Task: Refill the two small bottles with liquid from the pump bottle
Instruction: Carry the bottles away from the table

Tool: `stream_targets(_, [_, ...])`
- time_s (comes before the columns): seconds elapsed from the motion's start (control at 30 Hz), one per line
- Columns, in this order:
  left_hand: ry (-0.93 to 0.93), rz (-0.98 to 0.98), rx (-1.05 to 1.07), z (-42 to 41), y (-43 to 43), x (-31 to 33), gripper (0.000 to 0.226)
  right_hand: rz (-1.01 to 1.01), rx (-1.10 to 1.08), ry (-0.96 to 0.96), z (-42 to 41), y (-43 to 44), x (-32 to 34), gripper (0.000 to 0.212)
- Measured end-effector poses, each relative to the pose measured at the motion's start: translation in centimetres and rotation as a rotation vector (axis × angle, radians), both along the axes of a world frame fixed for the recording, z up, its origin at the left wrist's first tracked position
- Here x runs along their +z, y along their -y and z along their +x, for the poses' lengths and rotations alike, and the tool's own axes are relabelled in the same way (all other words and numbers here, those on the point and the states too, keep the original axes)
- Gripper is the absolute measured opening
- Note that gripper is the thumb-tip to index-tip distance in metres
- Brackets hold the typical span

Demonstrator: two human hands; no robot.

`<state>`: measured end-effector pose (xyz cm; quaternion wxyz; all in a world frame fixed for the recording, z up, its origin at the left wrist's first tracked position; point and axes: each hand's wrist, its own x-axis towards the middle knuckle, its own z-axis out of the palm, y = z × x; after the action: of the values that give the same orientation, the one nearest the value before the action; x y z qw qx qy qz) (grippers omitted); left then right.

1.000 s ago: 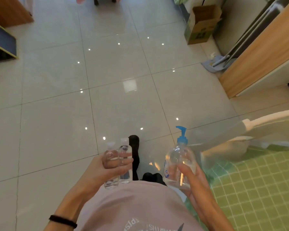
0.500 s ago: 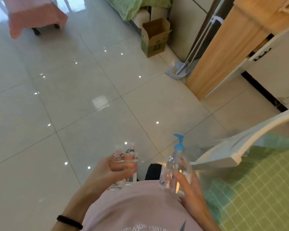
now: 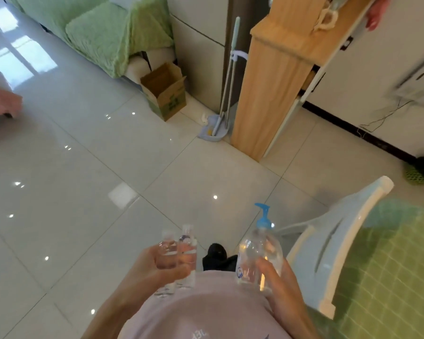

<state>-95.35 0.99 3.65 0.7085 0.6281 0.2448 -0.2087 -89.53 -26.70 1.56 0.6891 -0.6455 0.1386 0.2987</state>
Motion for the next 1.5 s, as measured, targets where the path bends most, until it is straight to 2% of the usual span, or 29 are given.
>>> stream_targets(0.3, [0.028, 0.009, -0.035, 12.9, -2.8, 0.5, 0.049, 0.044, -0.110, 0.005, 11.0, -1.3, 1.6, 0.074])
stream_targets(0.5, [0.031, 0.019, -0.180, 23.2, -5.2, -0.7, 0.038, 0.005, -0.211, -0.059, 18.3, -4.4, 0.8, 0.070])
stream_targets(0.8, [0.011, -0.020, -0.350, 42.2, -9.3, -1.1, 0.041, -0.033, -0.385, -0.026, 31.5, -9.9, 1.7, 0.065])
stream_targets(0.9, [0.020, -0.006, -0.441, 48.3, -9.6, -0.7, 0.034, -0.034, -0.453, 0.012, 35.3, -10.9, 2.2, 0.064])
stream_targets(1.17, [0.047, 0.017, -0.572, 60.3, -7.7, -0.4, 0.032, -0.043, -0.583, 0.044, 43.6, -10.1, 1.9, 0.065])
stream_targets(1.4, [0.053, 0.020, -0.559, 69.2, -4.3, -1.2, 0.035, 0.018, -0.580, 0.085, 53.3, -6.9, 1.2, 0.050])
stream_targets(1.5, [0.058, 0.016, -0.533, 73.0, -2.5, -0.7, 0.044, 0.019, -0.563, 0.081, 57.8, -5.2, 1.7, 0.054])
